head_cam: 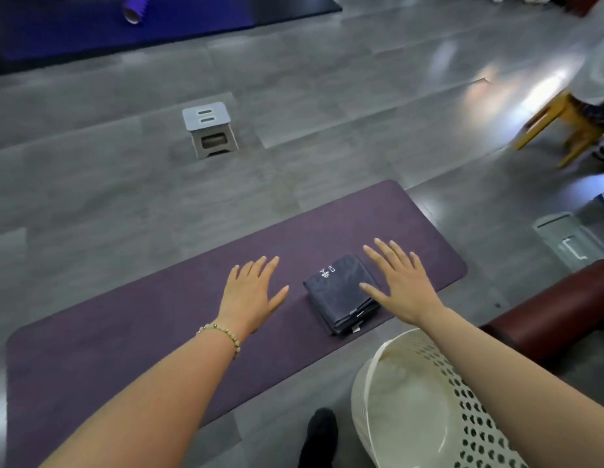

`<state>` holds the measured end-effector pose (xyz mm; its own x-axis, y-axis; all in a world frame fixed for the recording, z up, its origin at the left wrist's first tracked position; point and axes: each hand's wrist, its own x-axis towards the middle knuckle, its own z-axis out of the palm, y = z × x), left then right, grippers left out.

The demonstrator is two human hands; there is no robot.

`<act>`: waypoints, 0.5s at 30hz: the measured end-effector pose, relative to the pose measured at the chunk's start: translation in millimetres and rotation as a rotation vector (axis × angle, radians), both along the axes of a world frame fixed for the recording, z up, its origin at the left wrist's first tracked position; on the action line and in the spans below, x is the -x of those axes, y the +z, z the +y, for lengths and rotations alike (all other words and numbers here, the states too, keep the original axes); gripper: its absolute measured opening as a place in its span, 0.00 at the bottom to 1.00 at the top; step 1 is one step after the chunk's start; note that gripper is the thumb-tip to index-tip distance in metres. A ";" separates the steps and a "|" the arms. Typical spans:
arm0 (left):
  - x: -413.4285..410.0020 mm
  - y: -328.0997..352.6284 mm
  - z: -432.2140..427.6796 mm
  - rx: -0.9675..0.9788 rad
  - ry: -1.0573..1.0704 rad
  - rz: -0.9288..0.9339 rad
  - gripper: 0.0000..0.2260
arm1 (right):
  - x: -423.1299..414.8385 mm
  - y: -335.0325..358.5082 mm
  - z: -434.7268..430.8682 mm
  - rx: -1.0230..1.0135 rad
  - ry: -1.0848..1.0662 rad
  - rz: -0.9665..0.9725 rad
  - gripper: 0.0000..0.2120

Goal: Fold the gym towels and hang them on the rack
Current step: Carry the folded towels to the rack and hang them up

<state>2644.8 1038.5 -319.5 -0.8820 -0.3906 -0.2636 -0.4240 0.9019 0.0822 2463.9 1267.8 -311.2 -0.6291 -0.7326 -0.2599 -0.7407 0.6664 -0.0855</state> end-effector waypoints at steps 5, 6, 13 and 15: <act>67.9 -93.0 -6.0 -0.036 0.003 -0.027 0.34 | 51.6 -100.9 -4.6 -0.004 -0.043 -0.059 0.43; 77.7 -113.1 -6.7 -0.043 0.007 -0.022 0.39 | 58.2 -122.8 -7.6 -0.008 -0.040 -0.062 0.45; 141.8 -285.9 -6.5 -0.105 0.025 -0.024 0.58 | 88.4 -291.0 -37.0 0.004 -0.091 -0.138 0.39; 153.0 -333.7 -3.0 -0.121 -0.003 -0.031 0.59 | 91.8 -341.3 -37.5 -0.029 -0.100 -0.179 0.40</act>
